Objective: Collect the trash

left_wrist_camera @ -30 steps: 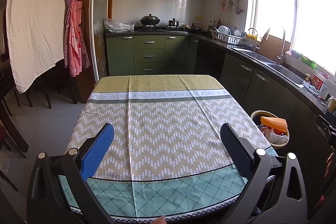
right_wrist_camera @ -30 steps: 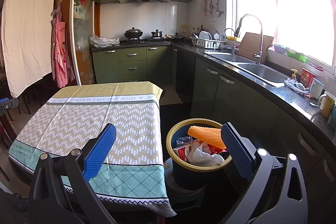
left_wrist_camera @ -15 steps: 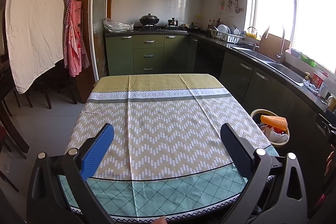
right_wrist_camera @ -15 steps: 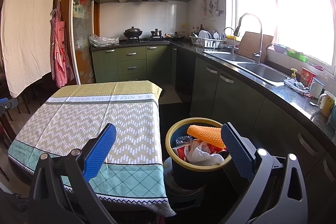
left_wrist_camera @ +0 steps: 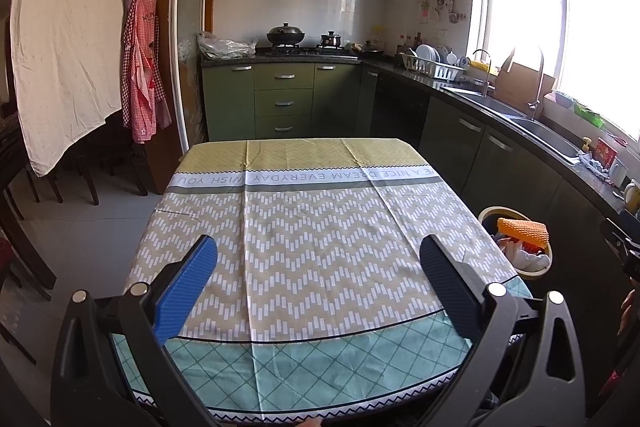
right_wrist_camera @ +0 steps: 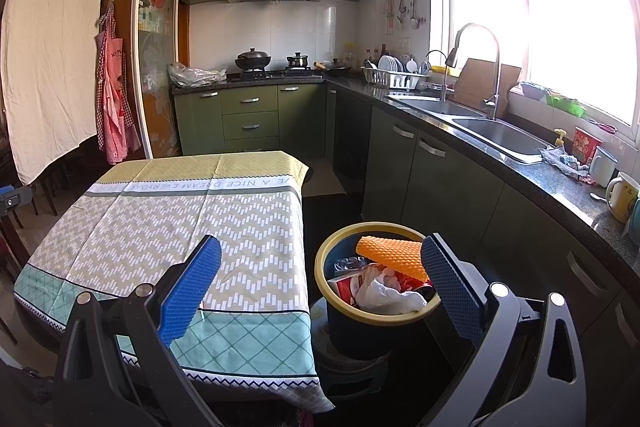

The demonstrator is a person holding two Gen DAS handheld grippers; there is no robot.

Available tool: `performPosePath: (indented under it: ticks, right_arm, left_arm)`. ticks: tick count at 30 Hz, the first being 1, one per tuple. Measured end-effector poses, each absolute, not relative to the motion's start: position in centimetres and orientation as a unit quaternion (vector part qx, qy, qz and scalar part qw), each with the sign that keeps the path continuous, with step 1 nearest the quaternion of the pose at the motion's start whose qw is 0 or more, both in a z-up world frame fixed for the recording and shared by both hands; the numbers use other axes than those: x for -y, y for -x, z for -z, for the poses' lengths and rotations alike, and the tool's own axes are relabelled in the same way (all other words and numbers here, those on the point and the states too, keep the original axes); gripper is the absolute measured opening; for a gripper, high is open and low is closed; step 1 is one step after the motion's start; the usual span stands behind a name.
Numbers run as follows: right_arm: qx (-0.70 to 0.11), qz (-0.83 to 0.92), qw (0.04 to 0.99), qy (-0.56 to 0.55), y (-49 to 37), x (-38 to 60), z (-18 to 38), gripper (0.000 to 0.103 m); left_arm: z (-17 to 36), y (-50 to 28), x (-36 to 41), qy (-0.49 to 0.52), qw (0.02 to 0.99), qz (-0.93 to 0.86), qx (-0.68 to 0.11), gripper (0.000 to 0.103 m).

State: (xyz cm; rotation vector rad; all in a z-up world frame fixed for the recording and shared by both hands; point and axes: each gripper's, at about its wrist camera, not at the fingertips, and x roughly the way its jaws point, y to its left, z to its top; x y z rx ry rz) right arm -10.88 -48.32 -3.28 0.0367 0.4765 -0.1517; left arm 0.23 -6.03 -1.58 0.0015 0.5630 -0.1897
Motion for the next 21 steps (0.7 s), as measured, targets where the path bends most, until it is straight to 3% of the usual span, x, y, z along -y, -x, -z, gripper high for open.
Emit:
performPosePath:
  ticks: [21]
  right_arm:
    - [-0.239, 0.078, 0.968, -0.020, 10.64, 48.44, 3.29, 0.099]
  left_arm:
    - [0.83, -0.34, 5.00, 0.002, 0.961, 0.087, -0.261, 0.097]
